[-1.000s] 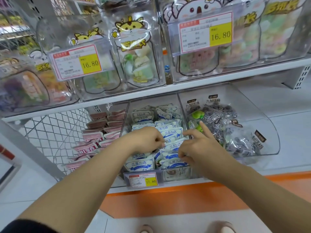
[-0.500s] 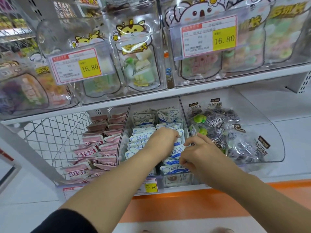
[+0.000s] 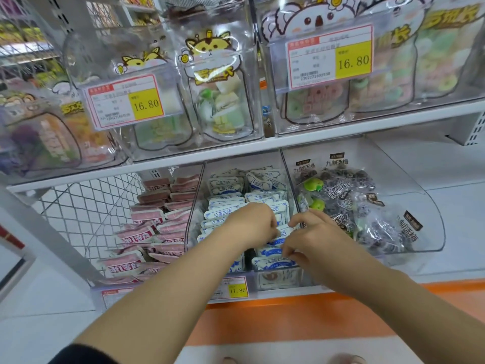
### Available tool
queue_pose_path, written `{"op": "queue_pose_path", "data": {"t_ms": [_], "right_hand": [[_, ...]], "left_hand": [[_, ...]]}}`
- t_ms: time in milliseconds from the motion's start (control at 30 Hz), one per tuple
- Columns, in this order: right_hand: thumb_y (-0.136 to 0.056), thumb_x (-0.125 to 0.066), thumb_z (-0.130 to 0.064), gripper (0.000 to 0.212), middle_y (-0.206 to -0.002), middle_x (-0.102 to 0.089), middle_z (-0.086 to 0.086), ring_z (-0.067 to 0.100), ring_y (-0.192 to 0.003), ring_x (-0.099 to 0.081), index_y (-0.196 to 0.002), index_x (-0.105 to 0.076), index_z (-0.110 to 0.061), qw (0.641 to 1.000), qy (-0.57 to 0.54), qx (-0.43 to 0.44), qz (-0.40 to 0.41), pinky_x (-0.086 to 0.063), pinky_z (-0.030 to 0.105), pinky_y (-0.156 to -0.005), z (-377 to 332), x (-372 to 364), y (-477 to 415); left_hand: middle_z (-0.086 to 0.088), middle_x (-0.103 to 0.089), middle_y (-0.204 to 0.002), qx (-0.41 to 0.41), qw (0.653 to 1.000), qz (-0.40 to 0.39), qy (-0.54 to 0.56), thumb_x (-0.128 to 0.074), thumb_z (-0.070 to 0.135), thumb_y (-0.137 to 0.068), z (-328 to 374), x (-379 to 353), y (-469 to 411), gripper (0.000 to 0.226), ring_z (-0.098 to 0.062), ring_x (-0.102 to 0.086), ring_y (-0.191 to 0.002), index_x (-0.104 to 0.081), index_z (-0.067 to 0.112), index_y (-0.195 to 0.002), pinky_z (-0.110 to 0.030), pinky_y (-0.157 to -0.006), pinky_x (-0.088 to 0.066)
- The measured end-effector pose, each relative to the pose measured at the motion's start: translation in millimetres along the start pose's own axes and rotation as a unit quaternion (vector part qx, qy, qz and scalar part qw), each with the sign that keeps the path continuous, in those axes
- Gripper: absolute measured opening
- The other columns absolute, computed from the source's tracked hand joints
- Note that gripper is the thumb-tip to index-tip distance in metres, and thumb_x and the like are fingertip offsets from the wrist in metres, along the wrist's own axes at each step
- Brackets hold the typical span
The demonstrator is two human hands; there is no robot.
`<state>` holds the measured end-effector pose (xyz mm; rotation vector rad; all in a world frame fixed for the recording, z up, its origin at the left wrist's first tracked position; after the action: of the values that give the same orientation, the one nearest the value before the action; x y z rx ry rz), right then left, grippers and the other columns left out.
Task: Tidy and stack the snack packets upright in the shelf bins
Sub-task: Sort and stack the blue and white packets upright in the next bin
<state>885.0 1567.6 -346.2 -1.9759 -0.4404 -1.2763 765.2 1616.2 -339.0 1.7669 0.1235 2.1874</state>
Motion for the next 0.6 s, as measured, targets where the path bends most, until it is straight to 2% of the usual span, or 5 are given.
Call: {"op": "queue_pose_path", "data": {"t_ms": [67,267,433,533,600], "right_hand": [[-0.064,-0.081,-0.009,0.021,-0.071,-0.069,-0.013,0.018,-0.103,-0.060,-0.068,-0.071,-0.028,1.000,0.000,0.003,-0.012,-0.037,0.051,-0.103,1,0,1],[-0.078,-0.072,-0.011,0.023,-0.095,-0.072,-0.011,0.014,-0.128,-0.043,-0.091,-0.074,-0.029,0.996,-0.013,-0.002,-0.089,-0.018,0.047,-0.113,-3,8,6],[-0.051,-0.080,-0.004,0.035,-0.060,-0.064,-0.011,0.013,-0.071,-0.064,-0.070,-0.072,-0.033,0.998,0.038,0.055,-0.004,-0.046,0.057,-0.091,-15,6,12],[-0.044,-0.082,-0.002,0.041,-0.055,-0.059,-0.015,0.009,-0.061,-0.060,-0.065,-0.068,-0.035,0.995,0.086,0.057,-0.015,-0.038,0.053,-0.101,-17,-3,14],[-0.045,-0.082,-0.003,0.039,-0.052,-0.056,-0.014,0.009,-0.063,-0.058,-0.065,-0.069,-0.035,0.992,0.118,0.050,-0.003,-0.027,0.053,-0.110,-16,-6,14]], "left_hand": [[-0.003,-0.053,-0.064,0.028,0.999,-0.001,0.015,-0.060,0.030,-0.090,4,-9,-5,0.030,-0.024,-0.051,-0.065,-0.058,0.013,-0.066,-0.028,-0.057,-0.040],[-0.001,-0.052,-0.085,-0.015,0.999,0.034,0.020,-0.051,0.027,-0.095,10,-24,5,0.014,-0.023,-0.049,-0.080,-0.045,0.018,-0.086,-0.031,-0.064,-0.034],[-0.014,-0.057,-0.094,-0.107,0.993,0.045,-0.002,-0.042,0.017,-0.097,11,-25,22,0.012,-0.022,-0.043,-0.077,-0.049,0.008,-0.103,-0.030,-0.067,-0.034],[-0.015,-0.058,-0.102,-0.136,0.989,0.037,-0.037,-0.041,0.014,-0.097,11,-27,24,0.021,-0.028,-0.051,-0.086,-0.048,0.006,-0.114,-0.029,-0.072,-0.035],[-0.011,-0.056,-0.090,-0.136,0.989,0.000,-0.051,-0.041,0.016,-0.098,8,-29,20,0.013,-0.030,-0.052,-0.085,-0.044,0.007,-0.107,-0.032,-0.069,-0.035]]}}
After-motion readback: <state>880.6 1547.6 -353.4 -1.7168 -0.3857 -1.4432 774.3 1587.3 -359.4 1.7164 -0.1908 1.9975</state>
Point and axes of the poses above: each hand's wrist, its own y-axis away from the middle knuckle, its own x-axis out of the back of the hand, z = x × y, the point moved 5 cm from there along -y, towards the middle knuckle
